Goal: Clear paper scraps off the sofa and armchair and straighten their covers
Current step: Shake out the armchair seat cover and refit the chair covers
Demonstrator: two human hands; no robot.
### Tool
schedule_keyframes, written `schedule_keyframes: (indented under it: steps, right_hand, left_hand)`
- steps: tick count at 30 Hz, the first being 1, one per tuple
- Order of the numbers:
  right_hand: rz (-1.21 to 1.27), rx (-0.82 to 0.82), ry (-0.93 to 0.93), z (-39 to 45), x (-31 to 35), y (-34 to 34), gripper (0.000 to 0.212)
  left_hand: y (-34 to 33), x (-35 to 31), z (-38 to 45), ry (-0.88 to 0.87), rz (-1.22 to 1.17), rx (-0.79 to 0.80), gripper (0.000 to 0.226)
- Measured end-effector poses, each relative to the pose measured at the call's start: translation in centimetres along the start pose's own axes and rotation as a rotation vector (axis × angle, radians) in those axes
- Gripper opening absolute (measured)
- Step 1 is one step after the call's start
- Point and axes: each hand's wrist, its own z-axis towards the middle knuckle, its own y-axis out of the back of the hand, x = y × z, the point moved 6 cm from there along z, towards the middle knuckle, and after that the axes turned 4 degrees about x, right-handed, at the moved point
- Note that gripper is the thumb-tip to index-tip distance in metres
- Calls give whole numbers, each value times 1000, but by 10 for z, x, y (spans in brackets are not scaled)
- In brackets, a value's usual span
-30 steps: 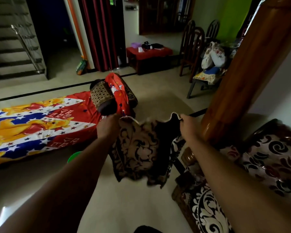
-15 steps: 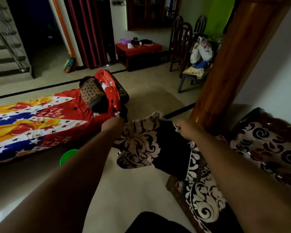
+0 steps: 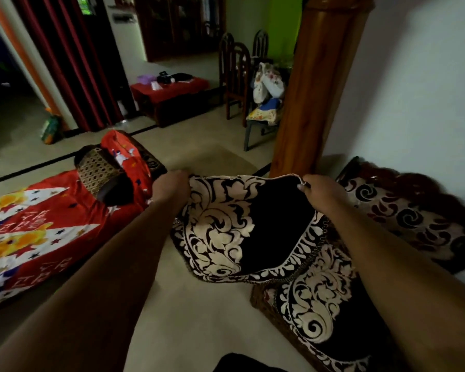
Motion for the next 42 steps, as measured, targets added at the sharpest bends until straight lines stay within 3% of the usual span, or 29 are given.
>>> schedule_keyframes:
  steps: [3,8,18,26,34,42]
  right_hand:
    - [-31,-60,-51,-3,-40,22,25]
    - [-49,-147,-145,-16,-120,58,50]
    - [-25,-162,-358,-39,-294,92,66]
    - [-8,-139,-441,-49,-394,86,34]
    - [-42,-180,-627,-32,-461,77,27]
    - [-123,-54,-795,7,-508,49,13]
  left_hand:
    - [5,-49,20,-101,1,-34,25]
    - [-6,-124,56,-213,4,-3,29]
    - [-63,-312,105,-428,112,127,32]
    - [-109,-431,123,-528,79,220,31]
    - [-172,-528,177,-667,155,309,31]
    - [-238,-597,238,-809,206,423,34]
